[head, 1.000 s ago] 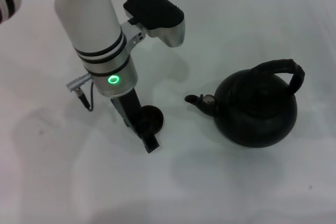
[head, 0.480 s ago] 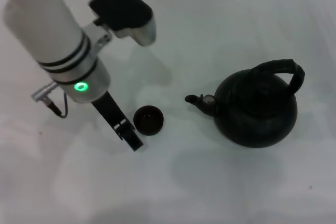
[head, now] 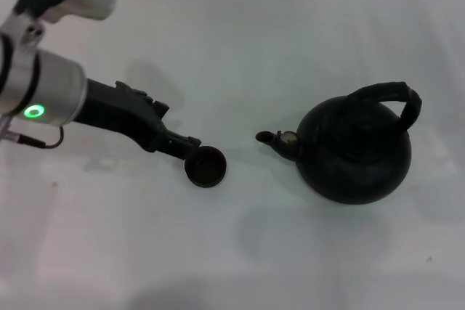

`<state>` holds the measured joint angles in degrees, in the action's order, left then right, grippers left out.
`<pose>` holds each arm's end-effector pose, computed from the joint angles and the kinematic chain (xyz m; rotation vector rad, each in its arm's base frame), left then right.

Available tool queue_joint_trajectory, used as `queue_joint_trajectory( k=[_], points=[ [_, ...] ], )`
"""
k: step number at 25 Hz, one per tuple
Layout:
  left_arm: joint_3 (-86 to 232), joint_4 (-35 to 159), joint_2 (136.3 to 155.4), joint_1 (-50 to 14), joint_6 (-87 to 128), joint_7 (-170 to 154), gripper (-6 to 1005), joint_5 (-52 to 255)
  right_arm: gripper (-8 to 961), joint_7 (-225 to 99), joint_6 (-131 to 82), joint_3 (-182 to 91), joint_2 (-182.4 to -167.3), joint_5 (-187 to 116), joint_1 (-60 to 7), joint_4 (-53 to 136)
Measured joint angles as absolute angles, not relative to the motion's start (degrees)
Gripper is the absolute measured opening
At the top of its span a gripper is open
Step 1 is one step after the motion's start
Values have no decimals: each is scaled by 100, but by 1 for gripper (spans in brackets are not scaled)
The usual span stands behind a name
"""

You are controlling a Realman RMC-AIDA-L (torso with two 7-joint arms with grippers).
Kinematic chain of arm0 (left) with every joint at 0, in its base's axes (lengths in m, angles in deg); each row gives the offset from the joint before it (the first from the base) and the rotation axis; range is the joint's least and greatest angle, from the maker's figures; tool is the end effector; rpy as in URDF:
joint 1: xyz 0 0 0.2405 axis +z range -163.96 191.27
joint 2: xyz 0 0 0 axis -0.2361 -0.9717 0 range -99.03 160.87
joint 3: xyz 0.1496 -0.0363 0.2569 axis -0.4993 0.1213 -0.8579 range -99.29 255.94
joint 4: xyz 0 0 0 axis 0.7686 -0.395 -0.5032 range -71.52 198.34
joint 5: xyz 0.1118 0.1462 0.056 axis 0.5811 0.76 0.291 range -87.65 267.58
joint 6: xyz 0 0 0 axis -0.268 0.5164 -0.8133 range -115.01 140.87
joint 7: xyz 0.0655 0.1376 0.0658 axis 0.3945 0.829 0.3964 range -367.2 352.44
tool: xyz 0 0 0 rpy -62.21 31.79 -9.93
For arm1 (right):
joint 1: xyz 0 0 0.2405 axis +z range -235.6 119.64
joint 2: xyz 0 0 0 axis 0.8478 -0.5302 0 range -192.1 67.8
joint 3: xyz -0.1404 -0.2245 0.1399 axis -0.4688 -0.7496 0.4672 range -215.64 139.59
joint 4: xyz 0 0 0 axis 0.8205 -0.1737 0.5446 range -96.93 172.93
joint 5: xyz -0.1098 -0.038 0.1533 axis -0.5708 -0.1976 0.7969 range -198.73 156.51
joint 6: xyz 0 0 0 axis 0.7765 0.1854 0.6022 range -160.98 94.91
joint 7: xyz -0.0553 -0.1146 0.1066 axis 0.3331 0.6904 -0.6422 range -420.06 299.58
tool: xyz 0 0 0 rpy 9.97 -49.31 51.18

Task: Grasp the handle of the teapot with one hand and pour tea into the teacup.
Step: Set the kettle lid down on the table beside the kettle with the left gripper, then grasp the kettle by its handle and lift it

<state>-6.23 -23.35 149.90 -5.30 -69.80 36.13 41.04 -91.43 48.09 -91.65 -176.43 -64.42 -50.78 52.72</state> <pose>-0.2288 0.3089 -0.0536 -2.7629 -0.8078 0.1267 0.4128 0.2580 0.0529 -1.6380 0.5030 0.7532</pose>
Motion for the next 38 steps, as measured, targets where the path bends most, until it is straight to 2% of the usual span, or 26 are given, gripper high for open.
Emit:
queue_joint_trajectory(
  k=[3, 8, 13, 25, 38],
  points=[
    [-359, -2148, 14991, -179, -6805, 4479, 859, 3494, 746, -10652, 4238, -9231, -17599, -7640, -5643, 6647],
    [459, -1231, 14990, 154, -6796, 6228, 860, 1792, 741, -12180, 3929, -9225, -17781, -9181, -6485, 8780],
    [1471, 69, 14974, 291, -7308, 7953, 859, 430, 737, -13528, 4148, -9359, -17775, -10260, -6826, 10040],
    [2552, 1943, 14967, 682, -7405, 9926, 860, -766, 725, -14722, 4692, -10009, -17821, -11101, -6843, 10885],
    [2630, 2132, 14963, 840, -7354, 10243, 851, -992, 712, -14594, 3788, -10999, -17800, -11086, -6282, 10472]
  ],
)
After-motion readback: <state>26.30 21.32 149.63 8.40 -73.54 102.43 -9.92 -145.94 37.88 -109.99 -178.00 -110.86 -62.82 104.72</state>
